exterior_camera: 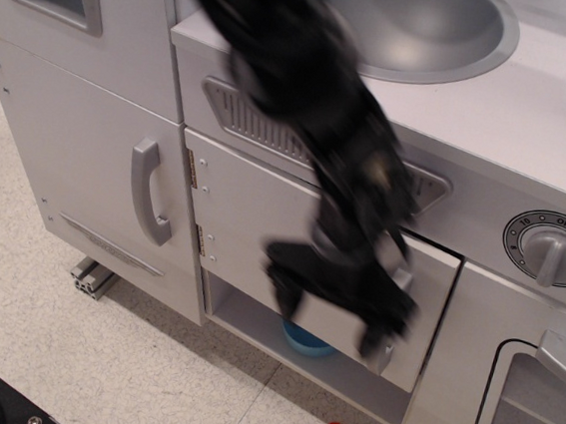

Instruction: Open cabinet

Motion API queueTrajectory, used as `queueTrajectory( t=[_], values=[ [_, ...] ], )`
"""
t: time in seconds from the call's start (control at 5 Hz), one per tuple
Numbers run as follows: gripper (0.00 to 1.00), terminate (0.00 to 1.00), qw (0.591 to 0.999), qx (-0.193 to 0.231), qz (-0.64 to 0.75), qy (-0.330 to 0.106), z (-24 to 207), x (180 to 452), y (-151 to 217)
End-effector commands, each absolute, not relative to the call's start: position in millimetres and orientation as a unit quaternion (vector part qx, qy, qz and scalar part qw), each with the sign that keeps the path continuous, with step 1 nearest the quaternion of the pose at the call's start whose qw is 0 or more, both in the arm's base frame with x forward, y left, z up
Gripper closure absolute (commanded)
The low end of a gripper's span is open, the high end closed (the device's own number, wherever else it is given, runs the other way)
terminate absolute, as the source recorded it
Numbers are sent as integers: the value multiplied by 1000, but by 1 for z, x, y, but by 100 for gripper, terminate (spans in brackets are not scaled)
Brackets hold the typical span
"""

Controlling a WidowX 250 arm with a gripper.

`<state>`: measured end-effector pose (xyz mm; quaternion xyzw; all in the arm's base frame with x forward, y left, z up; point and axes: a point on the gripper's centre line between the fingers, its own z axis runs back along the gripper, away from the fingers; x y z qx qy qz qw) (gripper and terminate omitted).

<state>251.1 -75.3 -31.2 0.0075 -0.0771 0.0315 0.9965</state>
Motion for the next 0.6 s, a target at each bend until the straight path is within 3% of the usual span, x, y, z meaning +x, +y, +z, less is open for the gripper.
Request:
queueTrajectory(
  t=[0.0, 0.4],
  values=[
    [0, 0, 992, -20, 18, -125, -31, 276, -107],
    [0, 0, 988, -10, 43, -148, -33, 296, -97]
  ],
)
